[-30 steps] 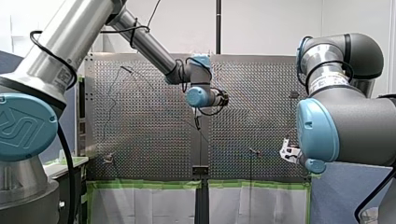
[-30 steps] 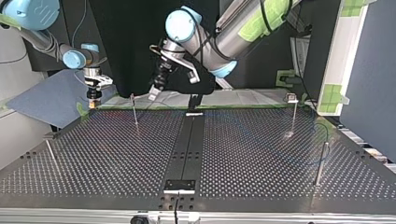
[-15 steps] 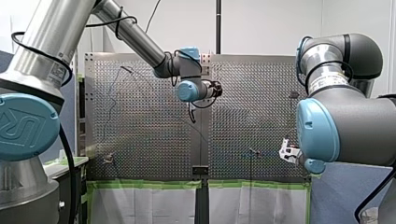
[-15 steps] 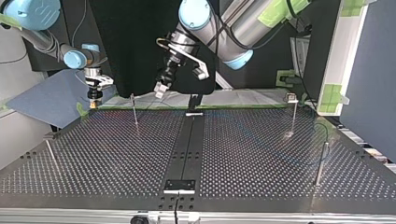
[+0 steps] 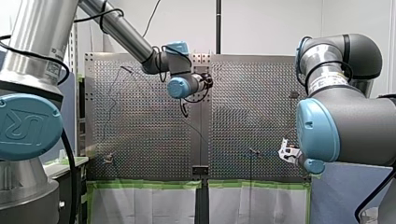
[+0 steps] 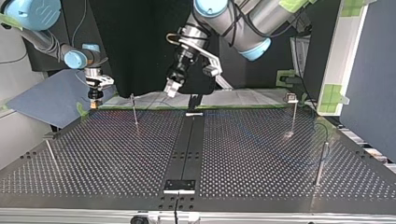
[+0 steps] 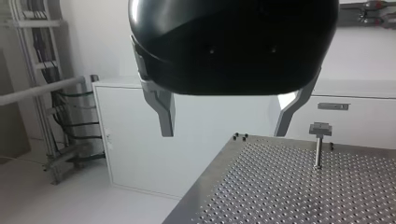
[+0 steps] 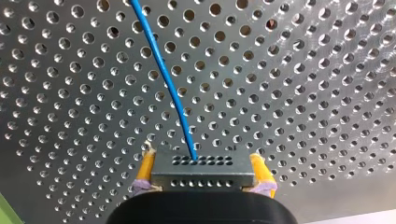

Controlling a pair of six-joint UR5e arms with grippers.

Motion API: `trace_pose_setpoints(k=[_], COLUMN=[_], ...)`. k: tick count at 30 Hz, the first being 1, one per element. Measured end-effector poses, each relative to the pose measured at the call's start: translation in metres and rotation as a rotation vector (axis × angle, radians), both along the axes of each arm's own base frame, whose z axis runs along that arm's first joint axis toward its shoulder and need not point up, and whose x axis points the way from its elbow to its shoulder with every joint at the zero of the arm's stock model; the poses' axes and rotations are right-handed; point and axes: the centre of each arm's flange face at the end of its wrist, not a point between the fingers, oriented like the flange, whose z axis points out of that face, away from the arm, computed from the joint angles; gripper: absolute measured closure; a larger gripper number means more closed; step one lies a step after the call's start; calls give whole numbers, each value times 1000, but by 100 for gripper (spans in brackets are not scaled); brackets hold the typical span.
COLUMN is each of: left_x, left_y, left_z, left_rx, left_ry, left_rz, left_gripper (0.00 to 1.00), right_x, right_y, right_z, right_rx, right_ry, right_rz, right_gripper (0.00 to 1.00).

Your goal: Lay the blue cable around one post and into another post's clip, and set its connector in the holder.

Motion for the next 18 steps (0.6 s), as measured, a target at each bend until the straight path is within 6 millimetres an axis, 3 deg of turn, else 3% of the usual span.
trace_pose_setpoints(k=[18], left_x=[-25], left_y=[27], left_z=[-52], left_rx=[38], left_ry=[44], left_rz=[17], left_gripper=[0], right_x=[4], right_y=[1], right_z=[0], right_rx=[-1], right_ry=[1], right_rz=[6], right_gripper=[100])
